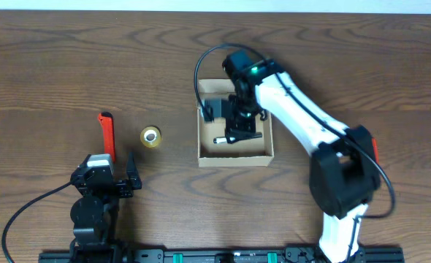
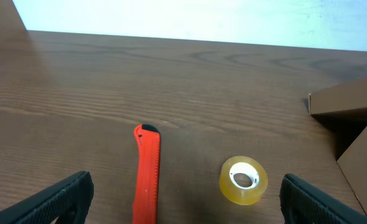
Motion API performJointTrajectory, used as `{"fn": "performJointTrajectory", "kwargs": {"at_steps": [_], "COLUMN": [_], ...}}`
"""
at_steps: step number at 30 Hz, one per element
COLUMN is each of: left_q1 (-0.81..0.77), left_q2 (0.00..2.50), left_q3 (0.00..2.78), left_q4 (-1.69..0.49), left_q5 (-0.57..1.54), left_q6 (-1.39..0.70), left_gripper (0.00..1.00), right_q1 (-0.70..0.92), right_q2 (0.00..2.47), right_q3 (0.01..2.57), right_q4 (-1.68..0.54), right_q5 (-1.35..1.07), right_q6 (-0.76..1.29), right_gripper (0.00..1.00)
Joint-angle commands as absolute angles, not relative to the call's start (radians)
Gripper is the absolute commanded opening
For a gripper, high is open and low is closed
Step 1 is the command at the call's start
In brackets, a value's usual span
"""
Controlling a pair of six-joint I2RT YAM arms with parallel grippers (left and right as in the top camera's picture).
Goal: Pack container
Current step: 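Carry the black-capped marker into the box and release it, then move right gripper to the blue-capped marker and grasp it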
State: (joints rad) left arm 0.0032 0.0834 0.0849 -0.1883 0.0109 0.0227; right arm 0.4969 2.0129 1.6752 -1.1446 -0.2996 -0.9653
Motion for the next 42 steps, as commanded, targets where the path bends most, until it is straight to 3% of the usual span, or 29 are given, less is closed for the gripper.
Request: {"fn": "performJointTrajectory", "kwargs": {"at_steps": [1,3,4,5,7,13,20,29,36,42], "left_q1": [-0.001,-0.001,-0.001,-0.001,-0.001,-0.001,-0.001,-0.001,-0.001,-0.001], "left_q2": [0.083,0.083,0.083,0.083,0.083,0.083,0.083,0.083,0.083,0.083], "left_q3": [0.063,0.063,0.063,0.063,0.063,0.063,0.063,0.063,0.063,0.063], "left_q4": [-0.212,-0.212,-0.212,-0.212,-0.212,-0.212,-0.212,-0.212,-0.212,-0.212], "left_q5": [-0.004,-0.004,-0.004,-0.003,-0.002,0.000,0.000,0.000,0.000,0.000], "left_q6": [0.014,0.014,0.014,0.014,0.014,0.014,0.014,0.014,-0.004,-0.004], "left_gripper": [0.95,0.95,0.95,0.95,0.95,0.95,0.95,0.95,0.95,0.95], "right_q1": [0.428,0.373,0.340,0.310,0.223,-0.020,-0.094,-0.092,-0.092,-0.093], "right_q2": [1.871,1.848,1.841,1.840,1.840,1.836,1.836,1.836,1.837,1.837], "right_q3": [1.756,1.761,1.761,1.761,1.761,1.761,1.674,1.380,1.256,1.193], "right_q4": [-1.145,-1.158,-1.171,-1.176,-1.175,-1.228,-1.308,-1.156,-1.075,-1.024], "right_q5": [-0.317,-0.298,-0.266,-0.226,-0.092,-0.059,-0.065,-0.054,-0.062,-0.079], "right_q6": [-0.780,-0.703,-0.667,-0.613,-0.386,-0.061,-0.174,-0.308,-0.440,-0.548], "right_gripper": [0.71,0.62,0.52,0.50,0.62,0.62,0.68,0.69,0.78,0.76]}}
